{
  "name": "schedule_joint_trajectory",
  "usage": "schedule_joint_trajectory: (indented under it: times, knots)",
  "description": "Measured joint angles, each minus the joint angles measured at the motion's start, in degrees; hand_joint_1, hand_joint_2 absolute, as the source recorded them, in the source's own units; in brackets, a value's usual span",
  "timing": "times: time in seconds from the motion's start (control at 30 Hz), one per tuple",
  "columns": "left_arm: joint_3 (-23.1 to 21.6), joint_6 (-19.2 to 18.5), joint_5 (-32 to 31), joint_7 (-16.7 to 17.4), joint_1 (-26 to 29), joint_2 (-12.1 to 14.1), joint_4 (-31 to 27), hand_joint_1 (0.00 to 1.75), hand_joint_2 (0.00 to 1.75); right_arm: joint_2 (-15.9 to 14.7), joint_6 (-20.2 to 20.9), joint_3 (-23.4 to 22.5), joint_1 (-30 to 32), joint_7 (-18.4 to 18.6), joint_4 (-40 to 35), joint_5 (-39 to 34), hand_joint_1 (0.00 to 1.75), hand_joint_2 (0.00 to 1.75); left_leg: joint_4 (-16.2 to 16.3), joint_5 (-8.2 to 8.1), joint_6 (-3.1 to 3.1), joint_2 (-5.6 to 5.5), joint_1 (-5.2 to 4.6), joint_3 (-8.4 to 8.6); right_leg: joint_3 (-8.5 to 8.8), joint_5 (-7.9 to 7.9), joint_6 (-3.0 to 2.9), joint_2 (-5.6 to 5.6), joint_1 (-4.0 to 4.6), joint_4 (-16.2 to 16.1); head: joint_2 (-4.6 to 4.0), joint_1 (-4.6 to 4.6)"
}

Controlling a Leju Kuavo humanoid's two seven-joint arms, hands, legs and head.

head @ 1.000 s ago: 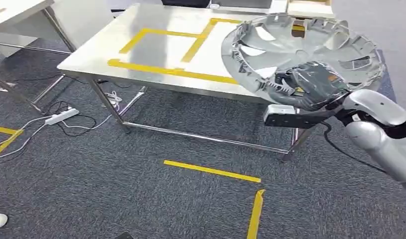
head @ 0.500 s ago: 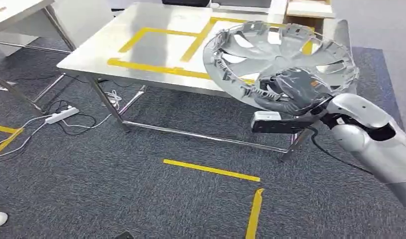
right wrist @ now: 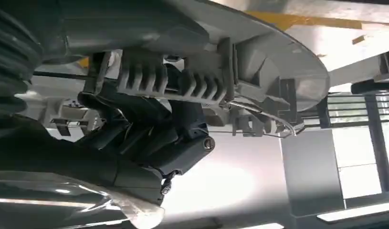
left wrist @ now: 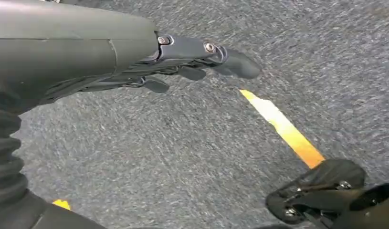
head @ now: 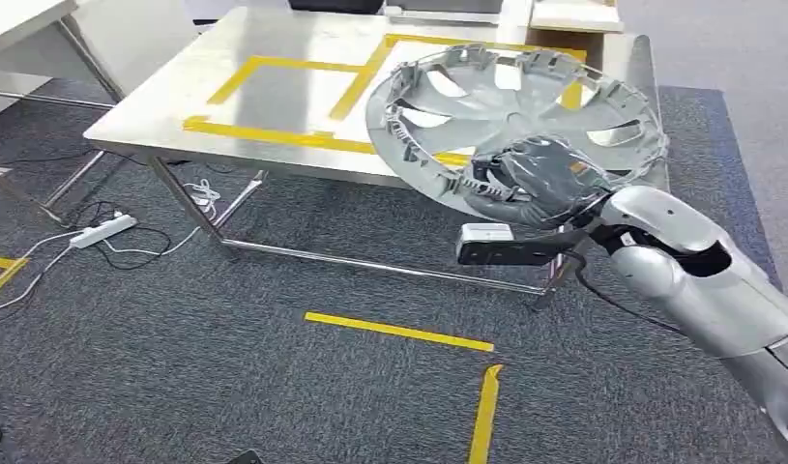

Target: Take the parts from the cabinet and place them on the table.

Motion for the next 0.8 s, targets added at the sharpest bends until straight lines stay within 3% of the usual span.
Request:
schedule_joint_trajectory:
  times: [0.07,0.1,0.13,0.23,0.27,0.3,0.33,0.4,0.43,0.47,0.5,0.57,0.63,0.67,0.73,0.77,0.8]
  knots:
    - [0.0,0.0,0.0,0.0,0.1,0.0,0.0,0.00,1.75,0.0,0.0,0.0,0.0,0.0,0.0,0.0,1.75,1.75,-0.5,0.06,0.23,-0.02,0.04,0.12,0.21,0.00,0.58,-0.04,-0.05,-0.4,0.00,0.02]
    - [-0.1,0.0,0.0,0.0,0.1,0.0,0.0,0.00,1.75,0.0,0.0,-0.1,0.0,0.0,0.1,0.0,1.75,1.75,-1.4,0.44,0.48,0.08,0.56,0.85,-0.49,-0.63,0.80,-0.16,-0.06,-0.1,0.00,0.15]
    - [-0.2,0.0,0.0,0.0,0.1,-0.1,0.0,0.00,1.75,0.0,0.0,-0.1,-0.1,0.0,0.1,0.0,1.75,1.75,-1.7,0.48,0.56,0.07,0.45,1.11,-1.02,-1.59,0.89,-0.31,0.05,1.5,0.00,0.24]
    - [-0.2,-0.1,0.0,0.0,-0.1,-0.1,0.0,0.00,1.75,0.0,0.0,0.0,0.1,0.0,0.3,0.0,1.75,1.75,-1.6,0.27,1.01,0.20,0.45,1.16,-7.61,-5.98,1.28,-0.27,-0.02,13.7,0.00,0.18]
    - [-0.2,-0.1,0.0,0.0,-0.1,-0.1,0.0,0.00,1.75,0.0,0.0,0.1,0.2,0.0,0.3,0.0,1.75,1.75,-1.6,0.15,1.10,0.20,0.48,1.20,-9.54,-6.14,1.50,-0.28,-0.12,16.4,0.00,0.22]
    - [-0.2,-0.2,0.0,0.0,-0.1,-0.1,0.0,0.00,1.75,0.0,0.0,0.2,0.3,0.0,0.4,0.0,1.75,1.75,-1.5,-0.09,1.08,0.18,0.55,1.40,-10.06,-4.84,1.80,-0.30,-0.31,16.3,0.00,0.26]
    - [-0.2,-0.3,0.0,0.0,0.0,-0.2,0.0,0.00,1.75,0.0,0.0,0.3,0.3,0.0,0.5,0.0,1.75,1.75,-1.4,-0.39,0.90,0.14,0.69,1.69,-9.20,-2.40,2.05,-0.38,-0.50,13.6,0.00,0.22]
    - [-0.3,-0.3,0.0,0.0,0.1,-0.2,0.0,0.00,1.75,0.0,0.0,0.3,0.2,0.0,0.5,0.0,1.75,1.75,-0.9,-1.29,0.29,0.05,1.07,2.33,-5.03,3.09,2.58,-0.91,-0.94,4.1,0.00,0.28]
    - [-0.3,-0.3,0.0,0.0,0.1,-0.1,0.0,0.00,1.75,0.0,0.0,0.3,0.2,0.0,0.6,0.0,1.75,1.75,-0.6,-1.77,-0.16,0.00,1.01,2.40,-3.73,2.68,2.87,-1.32,-0.89,1.8,0.00,0.28]
    - [-0.3,-0.4,0.0,0.0,0.0,-0.1,0.0,0.00,1.75,0.0,-0.1,0.4,0.0,0.0,0.6,0.0,1.75,1.75,0.0,-2.05,-0.54,-0.05,0.72,2.10,-2.33,2.08,2.31,-1.12,-0.64,0.0,0.00,0.40]
    - [-0.3,-0.4,0.0,0.0,0.0,-0.1,0.0,0.00,1.75,0.0,-0.2,0.4,0.0,0.0,0.6,0.0,1.75,1.75,-0.2,-1.95,-0.76,-0.02,0.74,1.95,-2.63,1.91,1.58,-1.04,-0.57,0.7,0.00,0.13]
    - [-0.3,-0.4,0.0,0.0,0.1,-0.1,0.0,0.00,1.75,0.0,-0.2,0.3,0.1,-0.1,0.6,0.0,1.75,1.75,-0.3,-2.04,-1.07,0.11,0.84,2.24,-2.66,1.69,0.91,-0.78,-0.39,0.6,0.00,0.02]
    - [-0.4,-0.4,-0.1,0.0,0.1,-0.1,0.0,0.00,1.75,-0.1,-0.2,0.1,0.0,0.0,0.6,0.1,1.75,1.75,0.9,-3.24,-1.73,0.10,0.98,2.28,-1.57,1.33,0.01,-0.74,-0.76,0.2,0.00,-0.02]
    - [-0.4,-0.4,-0.1,0.0,0.0,-0.2,0.0,0.00,1.75,-0.1,-0.2,0.2,0.0,0.1,0.6,0.0,1.75,1.75,4.0,-4.40,-1.98,0.10,1.03,0.80,-1.19,1.07,-0.37,-0.75,-0.75,0.2,0.00,-0.44]
    - [-0.4,-0.4,-0.2,0.0,0.1,-0.2,0.0,0.00,1.75,-0.1,-0.2,0.3,0.1,0.0,0.6,0.1,1.75,1.75,12.9,-7.13,-2.26,0.08,1.09,-4.20,-0.70,0.60,-0.81,-0.59,-0.65,0.2,0.00,-0.48]
    - [-0.4,-0.4,-0.2,0.0,0.2,-0.2,0.0,0.00,1.75,-0.1,-0.2,0.4,0.1,-0.1,0.6,0.1,1.75,1.75,16.1,-7.46,-2.28,0.08,1.09,-6.33,-0.37,0.27,-0.88,-0.42,-0.61,0.2,0.00,-0.52]
    - [-0.4,-0.4,-0.2,0.0,0.3,-0.2,0.0,0.00,1.75,-0.1,-0.2,0.4,0.1,-0.2,0.6,0.1,1.75,1.75,16.5,-6.56,-2.19,0.08,1.09,-7.17,0.09,-0.05,-0.86,-0.26,-0.59,0.2,0.00,-0.52]
